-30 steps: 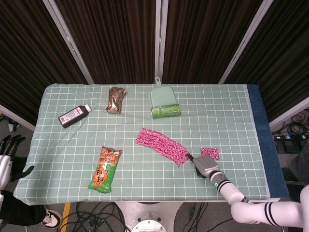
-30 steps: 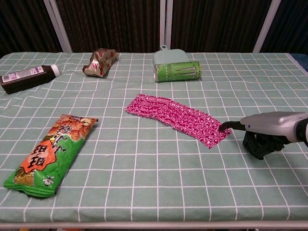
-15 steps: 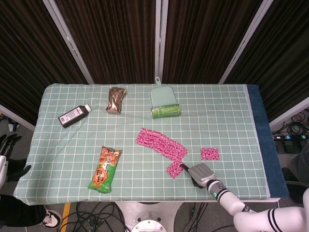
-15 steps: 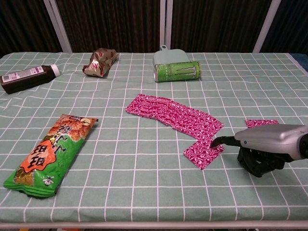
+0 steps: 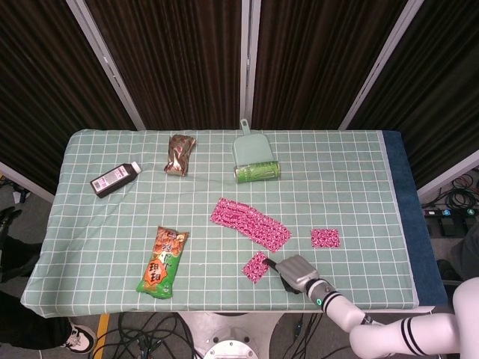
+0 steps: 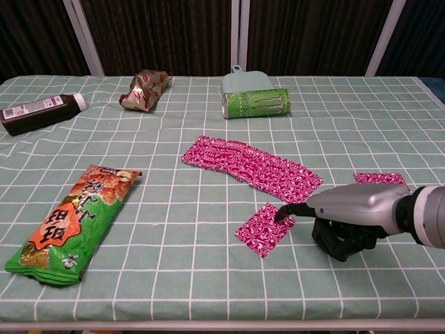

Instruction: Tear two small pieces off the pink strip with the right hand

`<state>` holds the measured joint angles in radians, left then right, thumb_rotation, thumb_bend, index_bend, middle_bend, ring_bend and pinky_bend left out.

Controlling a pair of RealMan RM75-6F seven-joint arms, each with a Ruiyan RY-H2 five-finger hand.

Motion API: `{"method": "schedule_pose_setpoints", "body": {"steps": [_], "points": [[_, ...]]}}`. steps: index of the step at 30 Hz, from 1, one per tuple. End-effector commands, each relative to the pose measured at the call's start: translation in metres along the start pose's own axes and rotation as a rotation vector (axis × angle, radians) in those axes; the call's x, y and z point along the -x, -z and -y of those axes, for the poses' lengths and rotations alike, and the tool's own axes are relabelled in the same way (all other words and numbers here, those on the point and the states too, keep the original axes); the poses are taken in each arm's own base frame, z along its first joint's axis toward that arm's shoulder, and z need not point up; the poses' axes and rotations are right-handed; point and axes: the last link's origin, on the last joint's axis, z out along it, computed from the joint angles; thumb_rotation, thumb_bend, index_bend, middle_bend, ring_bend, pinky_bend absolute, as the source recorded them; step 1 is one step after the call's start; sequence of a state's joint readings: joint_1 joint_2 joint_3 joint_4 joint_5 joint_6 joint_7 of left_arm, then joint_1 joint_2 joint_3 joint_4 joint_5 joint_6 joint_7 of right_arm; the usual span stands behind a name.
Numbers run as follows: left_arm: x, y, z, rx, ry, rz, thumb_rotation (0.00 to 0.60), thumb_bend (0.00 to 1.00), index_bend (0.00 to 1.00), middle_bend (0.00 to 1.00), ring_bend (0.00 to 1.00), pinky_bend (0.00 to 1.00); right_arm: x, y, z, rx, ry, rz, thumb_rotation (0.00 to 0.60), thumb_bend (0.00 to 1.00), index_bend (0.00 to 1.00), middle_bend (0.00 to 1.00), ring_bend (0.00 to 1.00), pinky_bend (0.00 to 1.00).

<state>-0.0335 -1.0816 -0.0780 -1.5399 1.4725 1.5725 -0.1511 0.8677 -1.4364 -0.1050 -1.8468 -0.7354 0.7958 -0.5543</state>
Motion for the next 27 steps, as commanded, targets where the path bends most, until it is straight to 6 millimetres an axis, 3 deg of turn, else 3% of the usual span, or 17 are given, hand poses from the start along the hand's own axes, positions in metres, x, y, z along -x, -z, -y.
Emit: {"method": "schedule_pose_setpoints", "body": {"steps": [1,8,14,20,24,27], "points": [[-0.001,0.000,0.002,-0.004,0.000,-0.003,0.600,0.15,0.14,0.11,0.04,0.27,-0.004,-0.005,0.005,-0.012,-0.011,-0.007,0.600,1.00,0.10,0.91,0.88,0.78],[-0.002,0.001,0.004,-0.008,0.001,-0.004,0.600,0.15,0.14,0.11,0.04,0.27,-0.011,-0.012,0.014,-0.041,-0.035,-0.030,0.600,1.00,0.13,0.91,0.88,0.78],[-0.002,0.001,0.003,-0.007,0.001,-0.005,0.600,0.15,0.14,0.11,0.04,0.27,-0.023,-0.001,0.004,-0.023,-0.045,-0.089,0.600,1.00,0.13,0.91,0.88,0.78],[0.000,0.000,0.001,-0.004,-0.003,0.000,0.600,0.15,0.14,0.11,0.04,0.27,-0.046,0.026,-0.025,0.048,-0.068,-0.255,0.600,1.00,0.13,0.91,0.88,0.78],[0.002,-0.001,-0.001,-0.002,-0.005,0.006,0.600,0.15,0.14,0.11,0.04,0.27,-0.057,0.049,-0.056,0.100,-0.080,-0.495,0.600,1.00,0.13,0.91,0.88,0.78],[0.005,0.000,-0.002,0.000,-0.007,0.013,0.600,0.15,0.14,0.11,0.04,0.27,-0.055,0.073,-0.083,0.138,-0.054,-0.680,0.600,1.00,0.15,0.91,0.88,0.78]]}}
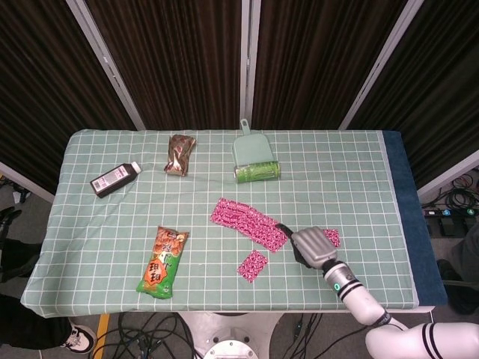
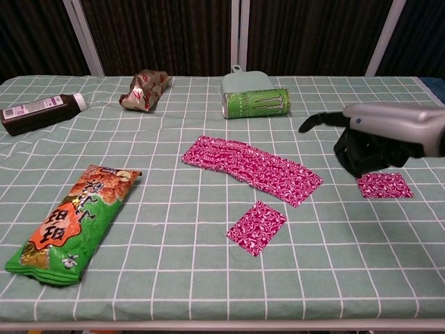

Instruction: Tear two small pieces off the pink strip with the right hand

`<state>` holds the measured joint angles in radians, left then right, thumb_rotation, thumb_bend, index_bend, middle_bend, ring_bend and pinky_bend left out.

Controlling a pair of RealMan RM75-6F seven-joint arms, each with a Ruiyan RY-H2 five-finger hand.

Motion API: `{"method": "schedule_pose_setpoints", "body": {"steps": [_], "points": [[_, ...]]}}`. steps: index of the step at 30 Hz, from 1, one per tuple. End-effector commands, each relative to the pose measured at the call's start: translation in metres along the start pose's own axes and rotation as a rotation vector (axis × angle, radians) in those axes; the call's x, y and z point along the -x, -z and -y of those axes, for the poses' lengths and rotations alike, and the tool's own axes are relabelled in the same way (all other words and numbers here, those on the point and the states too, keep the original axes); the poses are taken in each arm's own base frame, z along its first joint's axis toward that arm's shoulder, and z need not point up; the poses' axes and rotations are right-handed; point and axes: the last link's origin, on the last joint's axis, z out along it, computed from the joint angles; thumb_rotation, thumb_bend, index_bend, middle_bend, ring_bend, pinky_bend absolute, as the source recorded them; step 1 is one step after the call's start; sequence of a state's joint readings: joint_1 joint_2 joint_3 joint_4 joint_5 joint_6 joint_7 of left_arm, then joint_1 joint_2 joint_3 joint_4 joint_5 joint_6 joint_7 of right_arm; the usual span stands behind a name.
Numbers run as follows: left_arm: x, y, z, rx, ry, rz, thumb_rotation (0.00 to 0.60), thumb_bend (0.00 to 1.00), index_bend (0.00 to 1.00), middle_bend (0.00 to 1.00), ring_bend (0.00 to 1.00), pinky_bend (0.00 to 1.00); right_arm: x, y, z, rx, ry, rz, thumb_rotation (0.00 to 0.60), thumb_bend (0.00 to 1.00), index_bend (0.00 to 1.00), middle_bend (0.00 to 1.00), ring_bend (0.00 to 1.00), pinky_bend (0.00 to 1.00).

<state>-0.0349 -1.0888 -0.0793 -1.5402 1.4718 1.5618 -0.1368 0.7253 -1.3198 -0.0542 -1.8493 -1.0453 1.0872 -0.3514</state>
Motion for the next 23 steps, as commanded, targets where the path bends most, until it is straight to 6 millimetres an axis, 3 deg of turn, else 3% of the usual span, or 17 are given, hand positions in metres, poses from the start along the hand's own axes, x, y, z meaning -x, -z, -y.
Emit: {"method": "schedule_pose_setpoints", "body": {"steps": [1,5,7,8,9,12,14,17,23], "points": [[0.002,0.000,-0.001,0.003,-0.001,0.005,0.600,0.15,0.14,0.11,0.04,0.27,-0.021,0.035,-0.053,0.065,0.029,-0.317,0.600,1.00,0.16,0.91,0.88,0.78],[0.006,-0.001,-0.004,0.009,-0.003,0.015,0.600,0.15,0.14,0.11,0.04,0.27,-0.023,0.066,-0.091,0.142,0.100,-0.451,0.600,0.96,0.23,0.82,0.80,0.75],[0.008,-0.001,-0.007,0.015,-0.004,0.020,0.600,0.15,0.14,0.11,0.04,0.27,-0.021,0.085,-0.110,0.188,0.121,-0.447,0.600,0.82,0.25,0.74,0.73,0.72],[0.008,-0.002,-0.008,0.017,-0.006,0.021,0.600,0.15,0.14,0.11,0.04,0.27,-0.020,0.092,-0.116,0.204,0.130,-0.442,0.600,0.67,0.25,0.66,0.66,0.69],[0.009,-0.002,-0.010,0.020,-0.008,0.024,0.600,0.15,0.14,0.11,0.04,0.27,-0.019,0.101,-0.125,0.226,0.139,-0.427,0.600,0.59,0.25,0.62,0.61,0.66],[0.011,-0.003,-0.014,0.026,-0.012,0.030,0.600,0.15,0.14,0.11,0.04,0.27,-0.012,0.125,-0.143,0.287,0.149,-0.371,0.600,0.33,0.23,0.38,0.34,0.38],[0.011,-0.003,-0.016,0.030,-0.015,0.031,0.600,0.15,0.14,0.11,0.04,0.27,-0.009,0.137,-0.152,0.325,0.139,-0.337,0.600,0.18,0.14,0.17,0.10,0.12],[0.011,-0.004,-0.018,0.036,-0.019,0.033,0.600,0.15,0.14,0.11,0.04,0.27,-0.008,0.148,-0.159,0.350,0.118,-0.335,0.600,0.10,0.03,0.03,0.00,0.00],[0.011,-0.002,-0.017,0.034,-0.016,0.039,0.600,0.15,0.14,0.11,0.04,0.27,-0.001,0.155,-0.165,0.371,0.122,-0.350,0.600,0.10,0.00,0.00,0.00,0.00]]}}
